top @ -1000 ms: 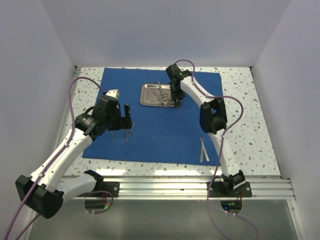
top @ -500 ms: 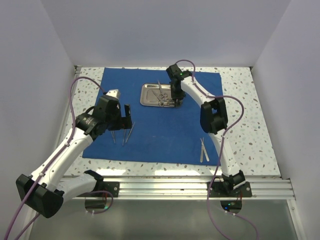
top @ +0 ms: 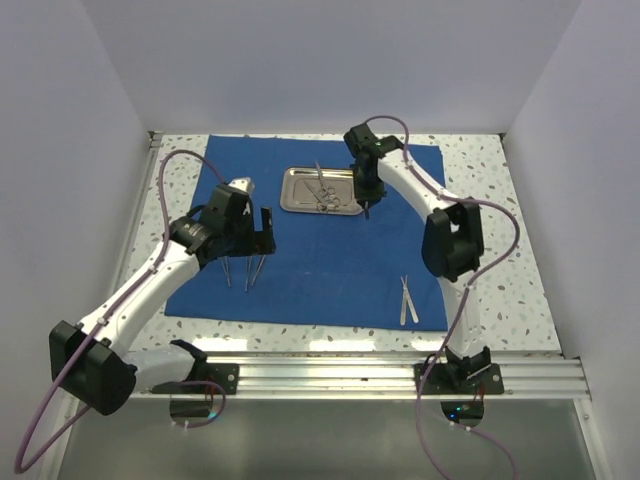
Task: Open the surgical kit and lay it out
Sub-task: Pick up the medical item from the container, then place the medical item in the surgical kit.
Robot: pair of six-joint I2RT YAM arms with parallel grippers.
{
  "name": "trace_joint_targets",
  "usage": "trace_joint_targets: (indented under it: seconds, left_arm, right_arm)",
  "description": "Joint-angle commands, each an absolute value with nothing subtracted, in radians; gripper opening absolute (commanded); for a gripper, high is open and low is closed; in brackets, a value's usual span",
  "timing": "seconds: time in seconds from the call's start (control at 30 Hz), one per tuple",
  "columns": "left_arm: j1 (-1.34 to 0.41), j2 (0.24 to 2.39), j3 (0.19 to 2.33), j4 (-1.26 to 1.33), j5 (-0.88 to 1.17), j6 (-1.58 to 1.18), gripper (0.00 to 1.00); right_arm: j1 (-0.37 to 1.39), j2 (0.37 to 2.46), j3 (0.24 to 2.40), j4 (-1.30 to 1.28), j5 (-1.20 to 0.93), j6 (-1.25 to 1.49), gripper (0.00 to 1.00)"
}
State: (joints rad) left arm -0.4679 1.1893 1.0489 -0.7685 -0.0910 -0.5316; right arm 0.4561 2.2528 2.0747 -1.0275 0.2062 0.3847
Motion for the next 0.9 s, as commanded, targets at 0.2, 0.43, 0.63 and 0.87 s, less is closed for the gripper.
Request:
trace_joint_targets:
  seconds: [0.2,0.43,0.63,0.87]
  left_arm:
    - [-0.472,1.405,1.195,-0.630,-0.084,-0.580,0.99]
    - [-0.476,1.690,1.457,-0.592,-0.104,-0.575,0.97]
    - [-0.476,1.956,1.753,-0.646,-0.124,-0.577,0.97]
    - [-0.476,2.238,2.002,-0.692,-0.124,-0.592,0.93]
  right_arm:
    - [0.453,1.738,1.547,-0.960,0.157,0.403,0.00]
    - [0.457,1.418,1.038,-0.839,0.014,0.494,0.00]
    - [0.459,1.307,0.908,-0.828,0.023,0.505,0.11]
    - [0.459,1.255,0.893,-0.862,0.047,0.526,0.72]
